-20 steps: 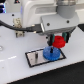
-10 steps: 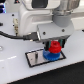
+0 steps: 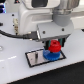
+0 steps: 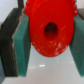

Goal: Insert the blue gear onto the right peg, followed by the red gear

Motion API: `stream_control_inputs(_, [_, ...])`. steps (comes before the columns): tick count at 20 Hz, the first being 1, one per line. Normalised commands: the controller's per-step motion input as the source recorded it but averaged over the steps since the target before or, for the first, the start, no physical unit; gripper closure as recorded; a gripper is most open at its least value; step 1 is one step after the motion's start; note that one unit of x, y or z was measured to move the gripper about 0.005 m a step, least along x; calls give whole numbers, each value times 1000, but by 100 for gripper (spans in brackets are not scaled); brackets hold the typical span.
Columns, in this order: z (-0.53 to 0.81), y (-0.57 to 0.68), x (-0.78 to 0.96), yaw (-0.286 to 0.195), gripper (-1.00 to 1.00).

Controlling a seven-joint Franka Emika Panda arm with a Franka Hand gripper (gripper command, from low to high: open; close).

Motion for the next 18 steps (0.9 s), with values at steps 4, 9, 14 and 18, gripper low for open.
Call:
stream_control_inputs(4, [-58, -134, 133, 0, 100])
stream_control_inputs(9, [-257, -168, 144, 0, 100])
stream_control_inputs(14, [-212, -3, 95, 0, 100])
stream_control_inputs(18, [-7, 62, 29, 0, -100])
